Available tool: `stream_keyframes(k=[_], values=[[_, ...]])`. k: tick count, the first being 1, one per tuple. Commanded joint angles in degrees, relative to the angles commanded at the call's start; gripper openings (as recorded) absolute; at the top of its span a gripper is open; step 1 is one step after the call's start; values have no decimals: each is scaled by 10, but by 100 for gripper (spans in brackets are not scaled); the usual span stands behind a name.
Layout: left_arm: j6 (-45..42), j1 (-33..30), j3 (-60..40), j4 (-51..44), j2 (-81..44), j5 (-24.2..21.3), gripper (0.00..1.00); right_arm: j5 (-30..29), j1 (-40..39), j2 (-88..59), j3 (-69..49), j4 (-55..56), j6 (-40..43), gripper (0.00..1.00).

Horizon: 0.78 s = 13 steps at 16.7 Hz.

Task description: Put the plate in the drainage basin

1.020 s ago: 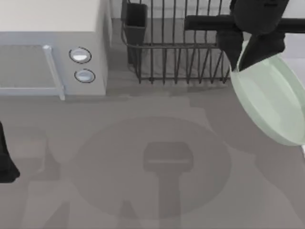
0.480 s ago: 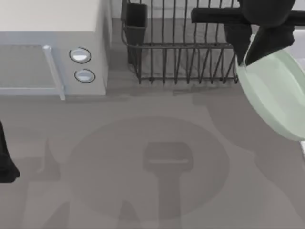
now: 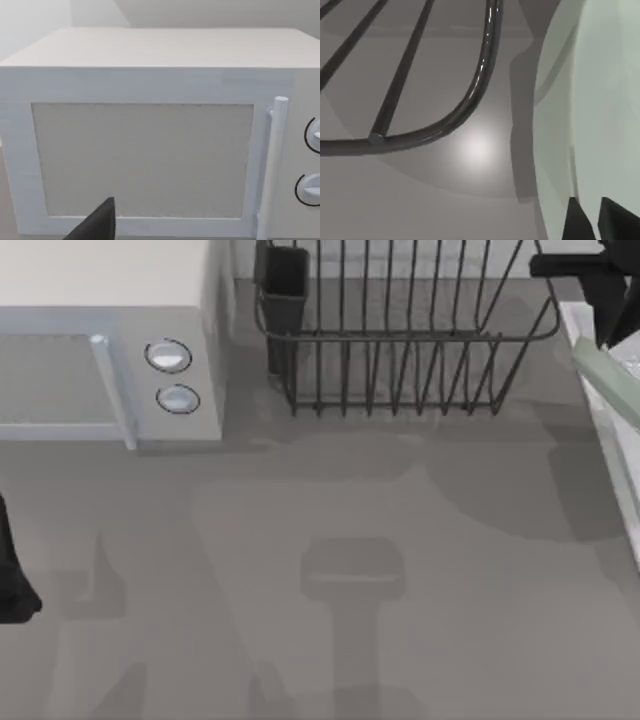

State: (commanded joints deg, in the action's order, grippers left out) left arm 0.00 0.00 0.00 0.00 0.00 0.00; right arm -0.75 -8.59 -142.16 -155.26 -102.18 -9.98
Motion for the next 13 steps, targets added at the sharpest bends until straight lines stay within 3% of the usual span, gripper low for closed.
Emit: stream_keyframes(k=[4, 10, 13], values=[[0, 0, 0, 0, 0, 0, 100, 2, 112, -110, -90, 12, 111, 0], [0, 0, 0, 0, 0, 0, 100, 2, 133, -131, -110, 14, 133, 0], [0, 0, 0, 0, 0, 0, 100, 2, 133, -131, -110, 14, 133, 23]])
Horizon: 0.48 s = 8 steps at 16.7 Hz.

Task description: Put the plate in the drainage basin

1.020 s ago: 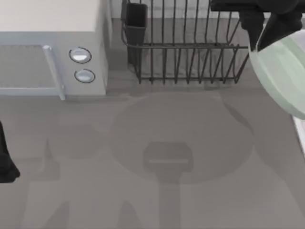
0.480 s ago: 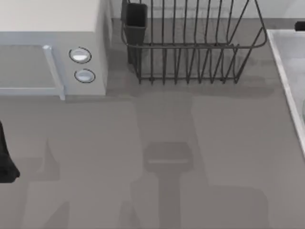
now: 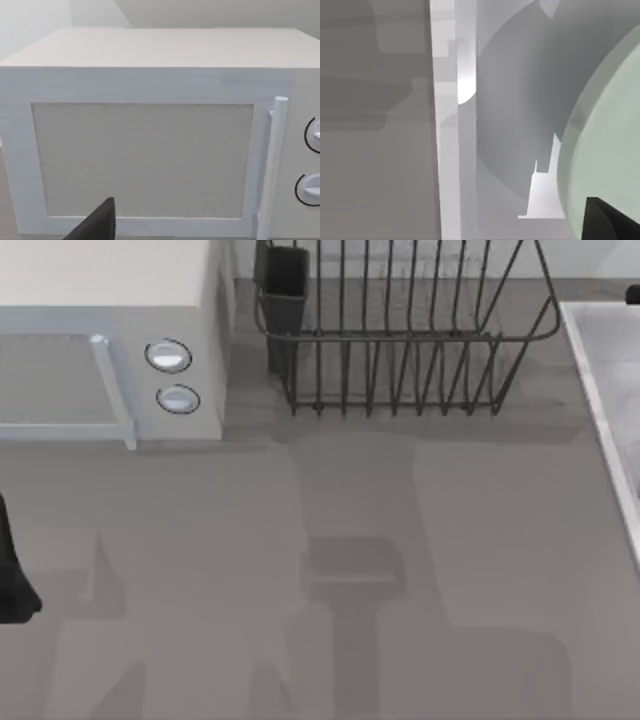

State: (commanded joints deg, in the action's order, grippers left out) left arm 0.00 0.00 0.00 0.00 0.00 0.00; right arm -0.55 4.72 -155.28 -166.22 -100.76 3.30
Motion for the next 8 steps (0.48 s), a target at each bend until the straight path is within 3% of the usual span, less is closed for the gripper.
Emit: stream_keyframes(k=[8], values=[[0, 0, 0, 0, 0, 0, 100, 0, 0, 0, 0, 0, 0, 83]])
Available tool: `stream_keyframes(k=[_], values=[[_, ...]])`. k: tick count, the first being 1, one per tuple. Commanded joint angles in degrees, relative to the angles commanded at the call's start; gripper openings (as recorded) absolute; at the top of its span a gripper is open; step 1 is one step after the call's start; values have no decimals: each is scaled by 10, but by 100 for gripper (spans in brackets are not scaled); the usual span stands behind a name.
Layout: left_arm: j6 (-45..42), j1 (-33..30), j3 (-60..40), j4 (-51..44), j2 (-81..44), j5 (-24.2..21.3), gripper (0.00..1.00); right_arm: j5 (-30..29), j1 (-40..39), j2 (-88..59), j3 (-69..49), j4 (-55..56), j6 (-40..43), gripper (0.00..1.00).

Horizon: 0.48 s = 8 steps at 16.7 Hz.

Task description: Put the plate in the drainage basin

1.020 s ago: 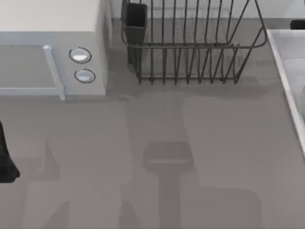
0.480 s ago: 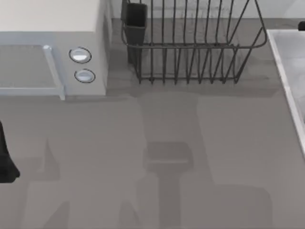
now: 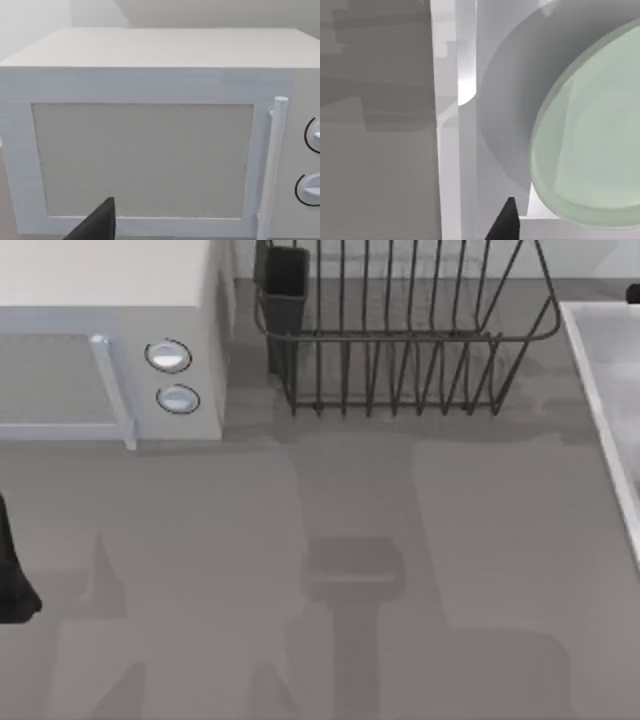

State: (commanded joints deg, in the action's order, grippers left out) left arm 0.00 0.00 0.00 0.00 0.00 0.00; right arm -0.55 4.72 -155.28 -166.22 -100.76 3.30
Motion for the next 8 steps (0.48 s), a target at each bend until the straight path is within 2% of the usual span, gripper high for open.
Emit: stream_keyframes(k=[2, 8], values=[[0, 0, 0, 0, 0, 0, 100, 0, 0, 0, 0, 0, 0, 98], [0, 0, 0, 0, 0, 0, 100, 0, 0, 0, 0, 0, 0, 100]])
